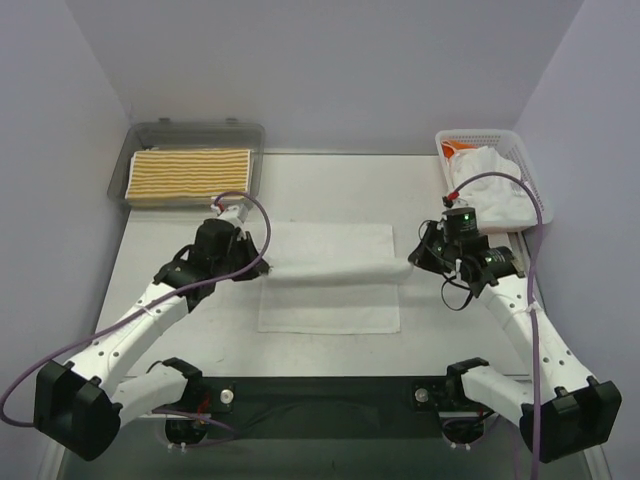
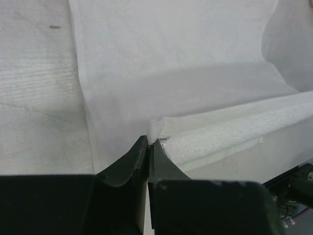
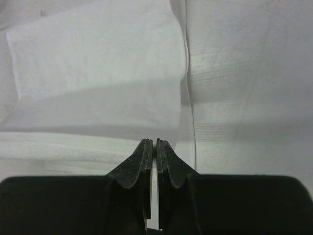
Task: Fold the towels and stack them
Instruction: Fold the towel
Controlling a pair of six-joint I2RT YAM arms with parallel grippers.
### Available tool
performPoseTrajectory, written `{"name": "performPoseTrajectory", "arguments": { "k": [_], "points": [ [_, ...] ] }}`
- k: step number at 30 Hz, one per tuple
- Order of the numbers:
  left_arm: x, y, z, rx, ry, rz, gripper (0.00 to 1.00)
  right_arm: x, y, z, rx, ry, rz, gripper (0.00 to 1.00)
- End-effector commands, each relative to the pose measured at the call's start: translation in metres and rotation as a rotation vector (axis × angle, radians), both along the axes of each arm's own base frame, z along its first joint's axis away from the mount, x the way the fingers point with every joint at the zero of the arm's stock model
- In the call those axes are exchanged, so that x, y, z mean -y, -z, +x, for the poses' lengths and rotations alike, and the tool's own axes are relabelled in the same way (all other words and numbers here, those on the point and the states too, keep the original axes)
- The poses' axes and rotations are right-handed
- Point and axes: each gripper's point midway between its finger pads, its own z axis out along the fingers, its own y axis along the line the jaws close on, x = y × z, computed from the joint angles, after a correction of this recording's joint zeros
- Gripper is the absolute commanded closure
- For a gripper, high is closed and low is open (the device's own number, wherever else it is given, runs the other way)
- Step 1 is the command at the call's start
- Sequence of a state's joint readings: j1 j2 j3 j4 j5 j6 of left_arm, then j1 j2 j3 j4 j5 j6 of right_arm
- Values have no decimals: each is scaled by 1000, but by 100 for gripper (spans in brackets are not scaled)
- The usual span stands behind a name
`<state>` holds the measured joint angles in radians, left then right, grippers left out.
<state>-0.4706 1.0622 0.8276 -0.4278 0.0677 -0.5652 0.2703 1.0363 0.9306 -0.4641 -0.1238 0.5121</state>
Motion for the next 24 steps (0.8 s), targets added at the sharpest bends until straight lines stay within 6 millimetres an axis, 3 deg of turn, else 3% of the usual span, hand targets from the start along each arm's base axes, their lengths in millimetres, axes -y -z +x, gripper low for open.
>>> {"name": "performPoseTrajectory", "arguments": {
  "k": [1,7,11,14,16,18,19,20,22,24],
  "points": [
    [-6,34,-13,-75,-18,16,100,16,21,-10,-51,40,-66,100],
    [8,86,-36,-176,8,-5,100,17,48,-14,-111,33,-99,100],
    [0,108,-39,-209,-34,43,100,11,60,-21,-150,18,-90,100],
    [-4,112,-42,-219,-47,56,99,4,74,-35,-196,4,-66,100],
    [-4,106,-46,-222,-52,43,91,1,82,-46,-230,17,-33,100],
    [-6,102,-52,-225,-53,39,67,0,96,-62,-288,16,-12,86],
    [-6,93,-53,-195,-55,21,49,1,97,-69,-297,17,-5,81],
    [-7,88,-55,-185,-56,11,42,-1,101,-75,-313,14,8,66],
    [-10,75,-60,-159,-68,-17,26,-3,101,-85,-311,-5,31,57],
    [-13,67,-66,-150,-83,-38,22,-9,91,-87,-286,-31,64,52]
  ]
}}
